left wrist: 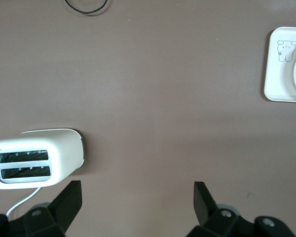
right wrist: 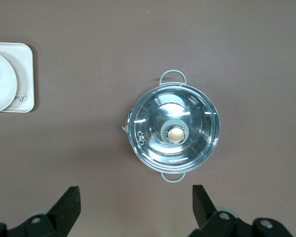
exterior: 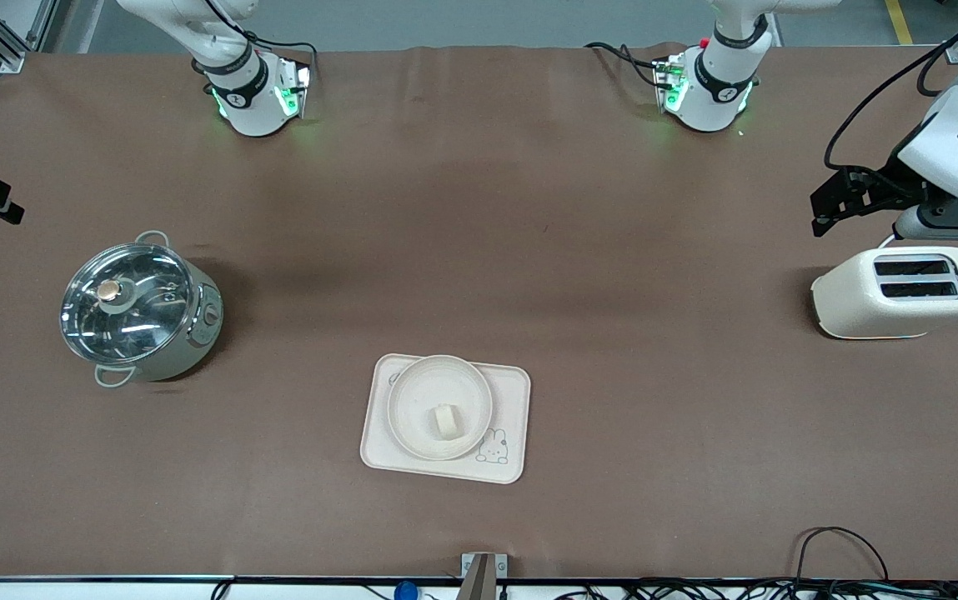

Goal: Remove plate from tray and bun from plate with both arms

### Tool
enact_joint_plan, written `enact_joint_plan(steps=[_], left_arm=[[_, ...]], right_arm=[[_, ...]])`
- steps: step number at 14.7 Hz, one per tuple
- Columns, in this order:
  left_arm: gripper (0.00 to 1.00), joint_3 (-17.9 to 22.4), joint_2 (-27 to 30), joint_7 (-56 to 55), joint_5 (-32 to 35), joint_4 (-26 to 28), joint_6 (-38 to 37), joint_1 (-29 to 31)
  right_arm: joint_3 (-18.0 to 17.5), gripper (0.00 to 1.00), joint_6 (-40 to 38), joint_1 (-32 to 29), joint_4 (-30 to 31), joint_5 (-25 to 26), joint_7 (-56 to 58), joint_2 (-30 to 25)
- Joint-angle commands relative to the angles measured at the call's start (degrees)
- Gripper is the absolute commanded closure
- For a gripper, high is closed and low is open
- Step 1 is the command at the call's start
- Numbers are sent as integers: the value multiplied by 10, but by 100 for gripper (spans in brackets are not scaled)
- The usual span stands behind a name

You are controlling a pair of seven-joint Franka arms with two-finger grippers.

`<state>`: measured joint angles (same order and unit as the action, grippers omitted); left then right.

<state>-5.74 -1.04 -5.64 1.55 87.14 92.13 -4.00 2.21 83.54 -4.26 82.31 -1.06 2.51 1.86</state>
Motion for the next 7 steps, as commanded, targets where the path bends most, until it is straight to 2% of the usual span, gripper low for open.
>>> enact_joint_plan(steps=[1, 7], left_arm=[[0, -2, -2, 2, 6, -14, -13, 1], [0, 0, -6, 4, 9, -15, -12, 4]], right_arm=[[-8, 0, 1, -5, 20, 10, 5, -18], [-7, 0, 5, -5, 20, 5, 5, -16]])
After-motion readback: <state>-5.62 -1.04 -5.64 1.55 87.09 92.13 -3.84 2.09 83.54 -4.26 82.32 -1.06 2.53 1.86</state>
